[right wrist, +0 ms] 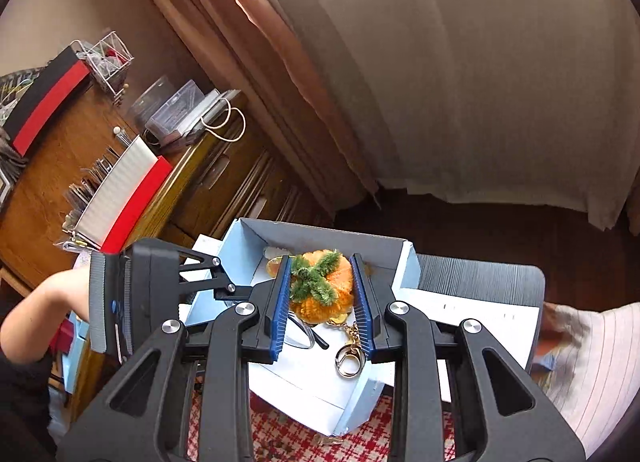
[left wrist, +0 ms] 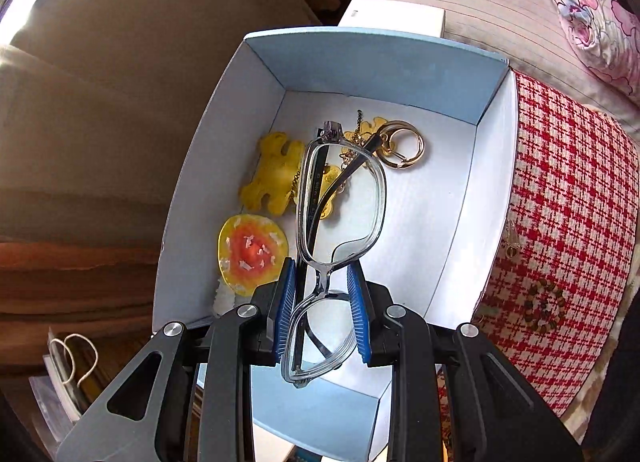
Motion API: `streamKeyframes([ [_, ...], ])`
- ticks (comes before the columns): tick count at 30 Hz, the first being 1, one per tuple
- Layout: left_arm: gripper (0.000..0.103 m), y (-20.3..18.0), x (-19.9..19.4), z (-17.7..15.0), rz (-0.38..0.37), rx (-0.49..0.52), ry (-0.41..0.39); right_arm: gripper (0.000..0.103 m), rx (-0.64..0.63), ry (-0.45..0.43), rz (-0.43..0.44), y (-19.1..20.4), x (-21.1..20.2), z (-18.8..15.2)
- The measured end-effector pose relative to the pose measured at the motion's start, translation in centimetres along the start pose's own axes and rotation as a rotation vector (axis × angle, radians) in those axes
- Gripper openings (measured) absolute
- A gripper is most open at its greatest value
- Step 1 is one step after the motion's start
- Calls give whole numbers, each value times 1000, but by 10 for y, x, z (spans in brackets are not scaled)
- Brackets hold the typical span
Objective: Organize jewelry
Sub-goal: 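Lower eyeglasses into the box and open left tool while right tool lowers the pumpkin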
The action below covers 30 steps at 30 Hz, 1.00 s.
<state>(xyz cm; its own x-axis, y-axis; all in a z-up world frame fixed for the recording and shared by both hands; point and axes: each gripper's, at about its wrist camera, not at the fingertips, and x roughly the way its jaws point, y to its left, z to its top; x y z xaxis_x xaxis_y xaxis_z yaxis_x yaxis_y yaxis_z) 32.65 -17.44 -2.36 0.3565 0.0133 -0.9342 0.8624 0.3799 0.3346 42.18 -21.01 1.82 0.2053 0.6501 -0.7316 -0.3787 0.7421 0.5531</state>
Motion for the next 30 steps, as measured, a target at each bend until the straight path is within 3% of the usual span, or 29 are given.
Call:
streamKeyframes([
  [11,27,-1,-6,-20,13,-17,-43,29,113,246,-71,-1,66,14],
  [19,27,1,-10,-27,6,-3,-61,29,154,335,-105,-2,93,7],
  [30,27,-13,-16,-20,36,37,-67,29,182,347,-134,-4,99,14],
])
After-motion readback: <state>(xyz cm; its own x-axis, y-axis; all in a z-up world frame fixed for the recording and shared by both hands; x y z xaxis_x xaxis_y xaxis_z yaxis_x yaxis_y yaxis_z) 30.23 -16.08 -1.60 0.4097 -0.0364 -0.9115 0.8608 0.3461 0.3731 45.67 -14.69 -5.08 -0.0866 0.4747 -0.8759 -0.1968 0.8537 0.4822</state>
